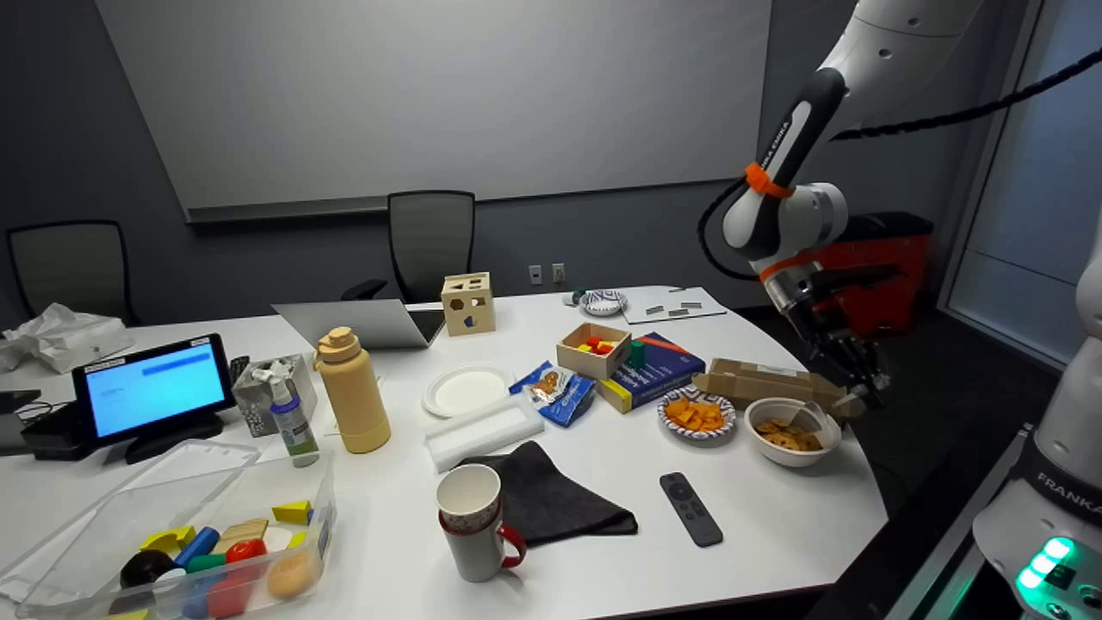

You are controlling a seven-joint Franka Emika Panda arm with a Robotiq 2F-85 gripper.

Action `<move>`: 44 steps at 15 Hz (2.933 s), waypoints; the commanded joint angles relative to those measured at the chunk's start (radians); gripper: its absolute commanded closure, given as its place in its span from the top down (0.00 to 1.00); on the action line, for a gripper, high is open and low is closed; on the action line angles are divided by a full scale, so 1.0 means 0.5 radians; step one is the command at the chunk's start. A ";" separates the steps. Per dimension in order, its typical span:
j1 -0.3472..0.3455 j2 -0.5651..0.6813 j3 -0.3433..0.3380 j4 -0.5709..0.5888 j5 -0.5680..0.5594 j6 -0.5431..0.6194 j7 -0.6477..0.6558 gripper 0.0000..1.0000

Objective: Use the cake spatula to stir the contents in the white bowl.

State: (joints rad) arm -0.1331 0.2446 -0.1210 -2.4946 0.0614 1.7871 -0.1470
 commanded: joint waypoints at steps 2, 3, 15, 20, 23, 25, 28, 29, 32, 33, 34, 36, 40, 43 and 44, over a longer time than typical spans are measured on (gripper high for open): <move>-0.069 0.330 -0.024 0.122 0.045 0.249 0.010 0.01; -0.083 0.380 -0.020 0.139 0.058 0.282 0.002 0.01; -0.077 0.232 0.125 0.180 0.113 -0.173 -0.170 0.01; -0.046 0.247 0.107 0.239 0.059 -0.416 -0.116 0.01; -0.048 0.299 0.076 0.250 0.009 -0.495 -0.088 0.01; -0.045 0.290 0.055 0.242 -0.030 -0.505 -0.061 0.01; -0.049 0.195 0.047 0.207 -0.039 -0.481 -0.077 0.01; -0.048 0.162 0.048 0.198 -0.038 -0.488 -0.083 0.01; -0.057 0.185 0.046 0.228 -0.017 -0.471 -0.094 0.01; -0.057 0.197 0.050 0.230 -0.015 -0.446 -0.110 0.01; -0.058 0.212 0.054 0.234 -0.010 -0.433 -0.122 0.01; -0.058 0.284 0.056 0.258 0.002 -0.394 -0.115 0.01; -0.078 0.471 0.058 0.308 0.016 -0.249 -0.137 0.01; -0.099 0.615 0.052 0.372 0.019 -0.162 -0.122 0.01; -0.108 0.666 0.053 0.403 0.021 -0.156 -0.123 0.01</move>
State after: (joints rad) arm -0.1666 0.4956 -0.0935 -2.3534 0.0598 1.7029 -0.1984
